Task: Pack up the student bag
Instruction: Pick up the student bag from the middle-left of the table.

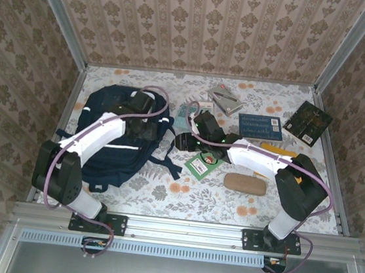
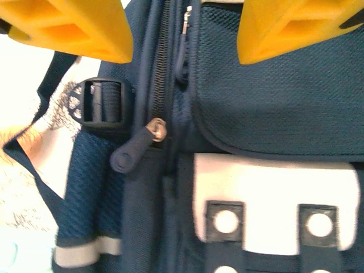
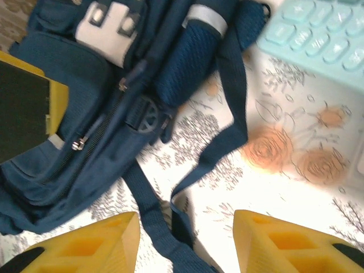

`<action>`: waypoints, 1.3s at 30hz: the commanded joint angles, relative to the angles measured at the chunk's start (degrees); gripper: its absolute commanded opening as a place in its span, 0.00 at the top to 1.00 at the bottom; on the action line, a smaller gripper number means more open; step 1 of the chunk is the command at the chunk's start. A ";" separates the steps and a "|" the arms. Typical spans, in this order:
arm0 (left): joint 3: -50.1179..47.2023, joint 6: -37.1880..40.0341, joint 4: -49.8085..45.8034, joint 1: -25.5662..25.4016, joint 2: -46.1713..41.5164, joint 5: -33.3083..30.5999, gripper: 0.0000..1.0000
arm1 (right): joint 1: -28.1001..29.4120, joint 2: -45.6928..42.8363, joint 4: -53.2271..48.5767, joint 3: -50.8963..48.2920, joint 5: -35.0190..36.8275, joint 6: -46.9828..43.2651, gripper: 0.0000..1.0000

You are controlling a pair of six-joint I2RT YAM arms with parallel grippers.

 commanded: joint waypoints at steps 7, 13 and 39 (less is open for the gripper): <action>2.98 7.00 -6.37 -8.49 6.43 -5.52 0.48 | -1.21 -3.67 2.53 -3.48 2.83 2.08 0.54; 2.11 8.85 -8.84 -12.92 8.58 -10.87 0.44 | -1.99 -5.12 2.87 -5.10 2.95 2.28 0.53; 6.18 13.56 -12.73 -15.94 -0.67 -19.54 1.00 | 1.09 -2.87 18.15 -6.21 -6.31 5.46 0.62</action>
